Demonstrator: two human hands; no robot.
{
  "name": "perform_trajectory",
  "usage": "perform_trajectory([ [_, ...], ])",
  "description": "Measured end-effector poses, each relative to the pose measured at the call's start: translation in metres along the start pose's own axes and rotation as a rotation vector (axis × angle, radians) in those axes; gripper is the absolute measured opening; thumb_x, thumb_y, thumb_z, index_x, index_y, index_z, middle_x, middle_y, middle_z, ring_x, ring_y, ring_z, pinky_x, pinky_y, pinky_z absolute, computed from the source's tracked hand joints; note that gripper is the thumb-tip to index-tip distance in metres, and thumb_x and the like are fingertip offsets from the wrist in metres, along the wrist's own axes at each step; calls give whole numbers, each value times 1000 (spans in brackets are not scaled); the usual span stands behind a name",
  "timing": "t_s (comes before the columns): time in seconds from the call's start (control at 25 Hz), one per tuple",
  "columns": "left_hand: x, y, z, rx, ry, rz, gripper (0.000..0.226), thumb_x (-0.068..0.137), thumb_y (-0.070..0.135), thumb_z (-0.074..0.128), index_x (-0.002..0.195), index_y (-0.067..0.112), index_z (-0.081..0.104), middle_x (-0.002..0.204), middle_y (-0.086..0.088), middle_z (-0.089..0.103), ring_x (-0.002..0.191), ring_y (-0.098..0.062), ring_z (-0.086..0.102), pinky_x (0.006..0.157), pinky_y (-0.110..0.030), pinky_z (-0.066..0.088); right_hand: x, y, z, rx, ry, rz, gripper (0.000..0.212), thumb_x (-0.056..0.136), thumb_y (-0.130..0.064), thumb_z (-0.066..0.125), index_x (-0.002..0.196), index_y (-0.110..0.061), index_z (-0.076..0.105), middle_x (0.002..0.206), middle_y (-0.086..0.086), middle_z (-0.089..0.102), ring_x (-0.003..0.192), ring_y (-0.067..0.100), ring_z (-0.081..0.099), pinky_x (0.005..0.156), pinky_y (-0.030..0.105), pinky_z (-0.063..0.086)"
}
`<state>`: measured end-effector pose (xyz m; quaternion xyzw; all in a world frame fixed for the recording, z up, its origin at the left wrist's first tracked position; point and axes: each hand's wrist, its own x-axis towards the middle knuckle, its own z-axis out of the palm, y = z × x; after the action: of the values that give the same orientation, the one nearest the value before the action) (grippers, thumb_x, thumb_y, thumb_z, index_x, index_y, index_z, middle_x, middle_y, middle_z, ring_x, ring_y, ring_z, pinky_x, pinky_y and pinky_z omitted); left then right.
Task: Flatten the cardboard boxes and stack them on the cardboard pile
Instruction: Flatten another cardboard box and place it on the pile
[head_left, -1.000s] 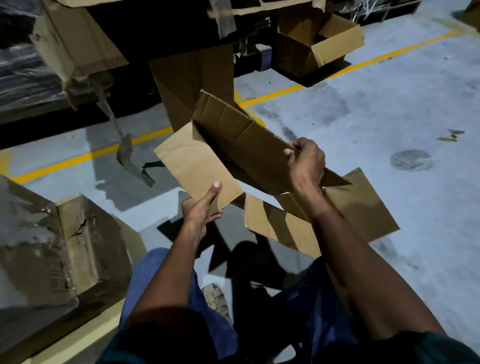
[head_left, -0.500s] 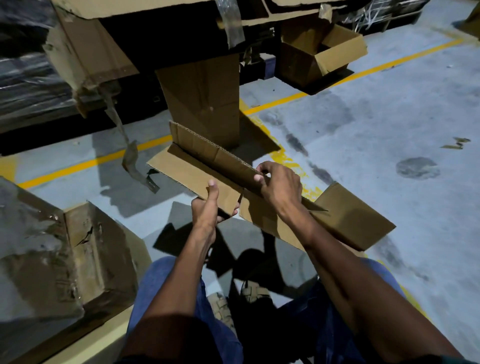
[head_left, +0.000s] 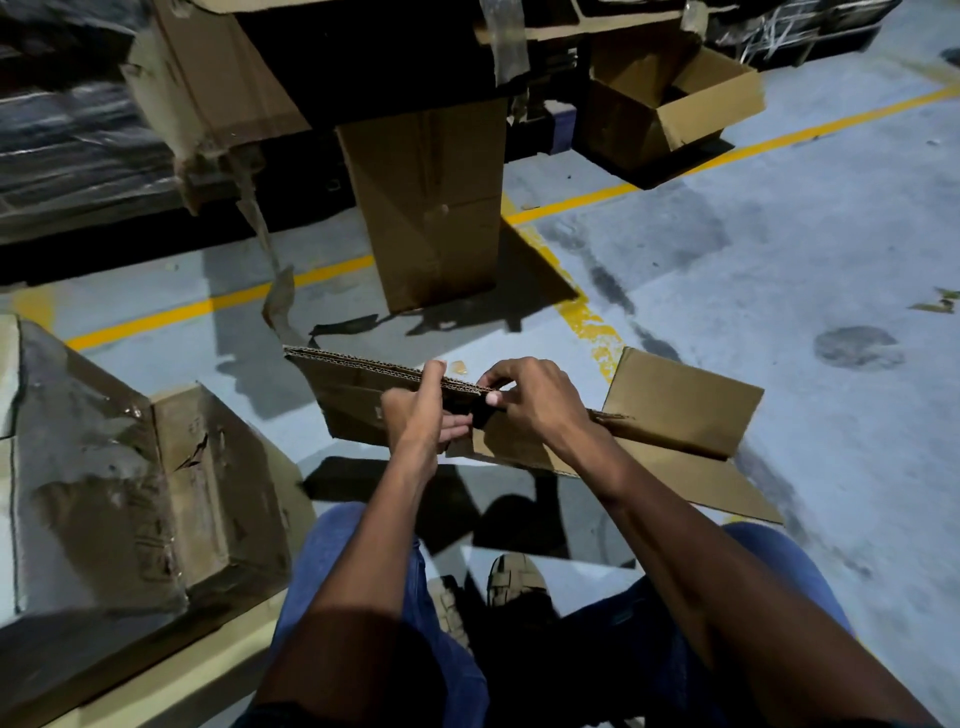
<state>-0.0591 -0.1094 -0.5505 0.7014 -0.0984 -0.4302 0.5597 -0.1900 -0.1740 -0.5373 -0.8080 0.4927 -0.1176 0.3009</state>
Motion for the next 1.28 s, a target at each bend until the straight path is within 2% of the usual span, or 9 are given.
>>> perform_trajectory([
  [0.2,3,1,0,20,41,17,34,86,25,59,92,-8,64,79,-25,70,55,-33,71,48,-34,57,-9,-4,8,-239,41,-130,40,82,-51,72,118,-34,68,115,-6,69,109,22,61,78,32,46],
  [0.32,-1,4,2,27,24,46,34,88,25,60,89,-8,65,71,-22,68,52,-32,70,44,-31,55,-7,-6,10,-350,116,-162,34,89,-50,62,118,-33,68,112,-6,67,107,25,59,75,35,47],
  [0.48,-1,3,1,60,-39,108,65,95,57,52,84,-6,65,69,-22,70,59,-30,73,50,-36,60,0,-5,6,-402,155,-206,25,94,-44,56,106,-27,71,104,-8,68,101,23,56,65,32,43],
  [0.64,5,-9,-3,365,-84,441,67,89,68,46,78,5,68,61,-7,70,56,-17,71,58,-45,61,5,0,-3,-387,200,-178,24,93,-47,61,98,-26,72,96,-9,68,97,21,55,61,30,37],
  [0.76,6,-12,-7,634,100,784,48,87,58,59,79,11,66,65,-1,68,58,-15,65,56,-34,54,5,1,-8,-372,191,-170,24,92,-48,62,96,-28,72,95,-9,68,99,20,54,62,30,38],
  [0.84,4,-12,-9,848,346,1083,35,81,47,71,89,13,64,80,-2,67,73,-19,58,64,-33,44,5,0,-9,-377,182,-171,22,91,-47,63,100,-29,73,95,-9,69,101,20,53,62,29,36],
  [0.92,3,-9,-8,1013,428,1238,48,74,41,72,112,15,60,107,-7,63,102,-25,52,85,-38,37,6,2,-10,-369,176,-157,21,90,-44,64,105,-31,73,95,-5,69,104,20,54,64,29,36],
  [1.08,0,-4,-8,1425,211,1048,69,70,42,76,133,24,51,129,-3,55,123,-24,45,101,-42,20,4,2,-8,-303,160,-117,29,86,-51,68,112,-37,73,96,2,67,102,22,59,67,29,36],
  [1.28,12,-8,-22,1407,212,812,20,84,6,68,102,15,67,104,-4,65,97,-19,50,91,-34,33,4,12,-7,-251,-118,-151,35,81,-55,72,112,-39,71,103,-4,70,111,20,53,70,31,37],
])
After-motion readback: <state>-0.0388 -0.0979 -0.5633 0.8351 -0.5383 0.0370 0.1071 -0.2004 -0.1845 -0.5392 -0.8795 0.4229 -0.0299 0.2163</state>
